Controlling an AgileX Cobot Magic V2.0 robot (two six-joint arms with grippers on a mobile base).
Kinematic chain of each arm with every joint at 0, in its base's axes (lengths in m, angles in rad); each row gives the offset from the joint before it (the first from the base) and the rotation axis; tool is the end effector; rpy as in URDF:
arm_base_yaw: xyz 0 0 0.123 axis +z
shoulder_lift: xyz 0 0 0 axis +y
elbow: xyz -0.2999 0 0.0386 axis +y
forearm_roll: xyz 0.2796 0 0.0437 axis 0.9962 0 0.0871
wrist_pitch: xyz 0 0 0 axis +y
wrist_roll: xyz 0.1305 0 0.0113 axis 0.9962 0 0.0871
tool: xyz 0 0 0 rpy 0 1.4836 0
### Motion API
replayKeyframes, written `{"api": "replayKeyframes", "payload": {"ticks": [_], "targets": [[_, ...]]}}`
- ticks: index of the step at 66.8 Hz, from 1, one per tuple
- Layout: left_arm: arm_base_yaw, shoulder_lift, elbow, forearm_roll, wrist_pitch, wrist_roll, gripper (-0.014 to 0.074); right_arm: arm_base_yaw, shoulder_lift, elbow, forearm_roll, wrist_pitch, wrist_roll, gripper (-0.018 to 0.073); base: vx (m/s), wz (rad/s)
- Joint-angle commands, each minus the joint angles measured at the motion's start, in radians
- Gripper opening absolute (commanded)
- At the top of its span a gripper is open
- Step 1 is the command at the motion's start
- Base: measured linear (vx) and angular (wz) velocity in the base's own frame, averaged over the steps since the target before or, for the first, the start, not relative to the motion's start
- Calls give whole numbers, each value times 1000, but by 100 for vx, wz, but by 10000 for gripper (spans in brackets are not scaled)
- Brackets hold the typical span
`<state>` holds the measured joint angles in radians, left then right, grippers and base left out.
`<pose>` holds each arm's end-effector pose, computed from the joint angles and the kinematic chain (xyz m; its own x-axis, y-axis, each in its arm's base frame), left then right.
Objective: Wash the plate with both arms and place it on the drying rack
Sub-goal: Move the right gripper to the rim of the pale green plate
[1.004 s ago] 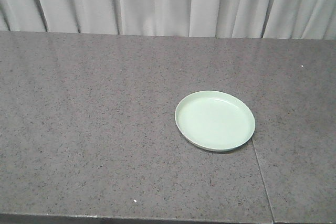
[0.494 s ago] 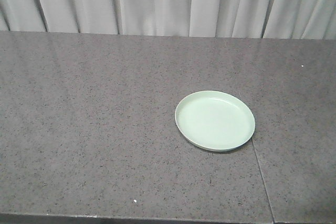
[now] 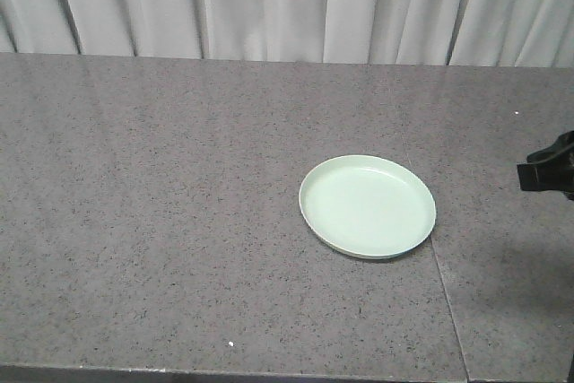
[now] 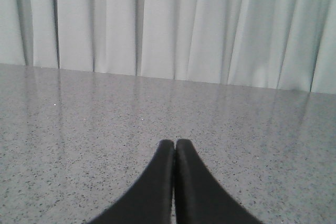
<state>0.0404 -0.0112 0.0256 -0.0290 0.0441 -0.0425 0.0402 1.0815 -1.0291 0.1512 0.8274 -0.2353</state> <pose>0.1107 0.0043 0.2016 0.0314 -0.0702 -0.9970 -0.0370 0.9968 -0.0713 0.2657 0.0252 0.3426 -0.6858 -0.1590 -0.7102 -0.2106 0.9774 -0.0155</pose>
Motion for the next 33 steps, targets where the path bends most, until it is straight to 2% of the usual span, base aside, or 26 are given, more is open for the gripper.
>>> {"api": "replayKeyframes", "payload": {"ticks": [1, 12, 23, 33], "targets": [[-8, -14, -27, -8, -76, -1, -6, 2, 42, -65, 23, -28, -27, 333, 0, 0], [-8, -14, -27, -8, -76, -1, -6, 2, 119, -121, 26, -19, -32, 408, 0, 0], [-8, -14, -27, -8, -76, -1, -6, 20, 202, -171, 14, 21, -32, 421, 0, 0], [-8, -14, -27, -8, -76, -1, -6, 67, 282, -204, -11, 27, -14, 421, 0, 0]]}}
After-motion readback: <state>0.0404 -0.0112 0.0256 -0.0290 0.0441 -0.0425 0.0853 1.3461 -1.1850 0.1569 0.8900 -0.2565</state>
